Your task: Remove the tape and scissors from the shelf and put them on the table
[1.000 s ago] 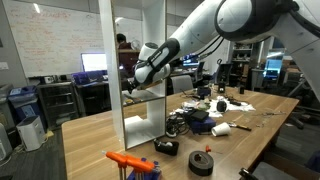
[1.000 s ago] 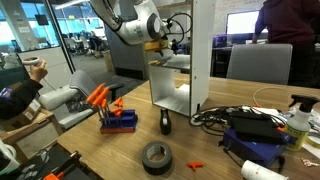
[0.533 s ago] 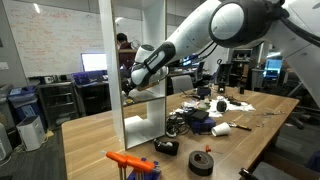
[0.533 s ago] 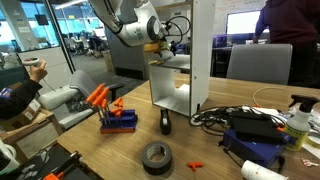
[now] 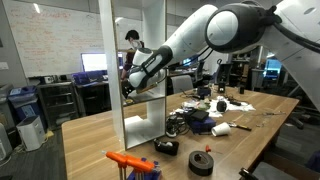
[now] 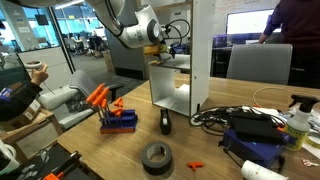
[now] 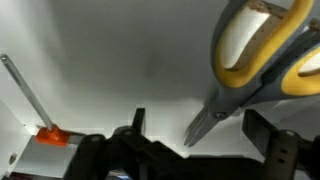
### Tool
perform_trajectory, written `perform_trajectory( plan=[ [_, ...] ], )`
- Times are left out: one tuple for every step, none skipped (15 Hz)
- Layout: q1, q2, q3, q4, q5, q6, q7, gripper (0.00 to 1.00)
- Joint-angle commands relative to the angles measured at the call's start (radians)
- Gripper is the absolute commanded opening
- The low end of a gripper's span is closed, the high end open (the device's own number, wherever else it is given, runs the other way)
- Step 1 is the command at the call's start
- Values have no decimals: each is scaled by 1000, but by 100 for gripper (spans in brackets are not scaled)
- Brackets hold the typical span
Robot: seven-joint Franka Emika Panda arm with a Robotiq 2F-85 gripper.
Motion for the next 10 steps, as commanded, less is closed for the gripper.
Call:
perform_trajectory(
  plan=[
    [7, 45, 1, 76, 29, -37, -23, 100],
    [7, 49, 1, 83, 30, -38, -22, 97],
    [6, 51, 2, 88, 30, -37, -23, 73],
    [6, 52, 2, 91, 30, -38, -22, 73],
    [7, 54, 0, 95, 29, -38, -21, 71],
    [7, 52, 2, 96, 30, -39, -22, 64],
    [7, 53, 2, 99, 30, -40, -22, 54],
    [7, 53, 2, 100, 30, -41, -21, 46],
    [6, 52, 2, 100, 30, -42, -21, 38],
    [6, 53, 2, 101, 30, -44, -21, 31]
  ],
)
